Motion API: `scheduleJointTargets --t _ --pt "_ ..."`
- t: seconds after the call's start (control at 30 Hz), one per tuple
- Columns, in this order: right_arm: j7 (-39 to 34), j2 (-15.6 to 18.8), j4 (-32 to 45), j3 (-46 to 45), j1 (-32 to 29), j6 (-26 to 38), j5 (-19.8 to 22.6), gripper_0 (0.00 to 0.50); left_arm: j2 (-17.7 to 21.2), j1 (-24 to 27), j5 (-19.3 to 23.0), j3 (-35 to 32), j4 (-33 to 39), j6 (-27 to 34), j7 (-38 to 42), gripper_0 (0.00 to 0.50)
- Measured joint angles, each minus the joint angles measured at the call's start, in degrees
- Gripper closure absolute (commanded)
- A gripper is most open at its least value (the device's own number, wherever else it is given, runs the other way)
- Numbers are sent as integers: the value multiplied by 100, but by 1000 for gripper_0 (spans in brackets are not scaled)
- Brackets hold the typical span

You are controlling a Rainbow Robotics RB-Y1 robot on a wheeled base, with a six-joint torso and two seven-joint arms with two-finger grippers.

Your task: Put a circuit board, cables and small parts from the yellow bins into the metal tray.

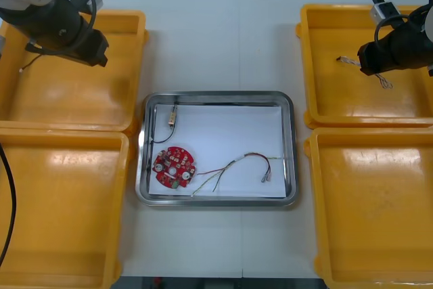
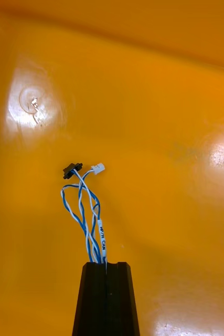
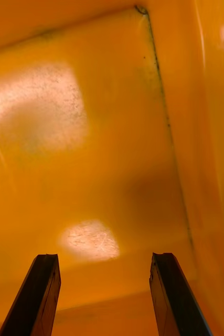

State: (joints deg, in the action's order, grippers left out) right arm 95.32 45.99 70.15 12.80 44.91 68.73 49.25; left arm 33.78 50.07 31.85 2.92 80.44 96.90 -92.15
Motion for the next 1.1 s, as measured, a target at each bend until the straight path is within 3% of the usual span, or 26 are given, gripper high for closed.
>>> scheduleJointTargets --t 0.03,0.1,0.17,0.2,0.53,0.97,1.1 --pt "6 16 0 0 -15 0 18 382 0 0 -20 -77 0 -1 -34 0" --pt "6 44 1 0 -44 1 43 114 0 0 -84 -233 -1 -2 -23 0" --pt "6 63 1 0 -65 1 60 18 0 0 -160 -366 -2 -2 -24 0" --pt "6 70 1 -1 -73 2 67 0 0 0 -196 -432 -6 -3 -24 0" --pt "9 84 3 -170 -83 407 91 0 1 0 -599 -1105 -609 -288 -61 0" --pt "462 88 3 -277 -31 1106 -109 0 1 0 -888 -1128 -935 -1306 -500 0" --pt "940 87 -181 -277 77 1109 -184 0 2 0 -928 -1128 -1043 -1437 -707 0"
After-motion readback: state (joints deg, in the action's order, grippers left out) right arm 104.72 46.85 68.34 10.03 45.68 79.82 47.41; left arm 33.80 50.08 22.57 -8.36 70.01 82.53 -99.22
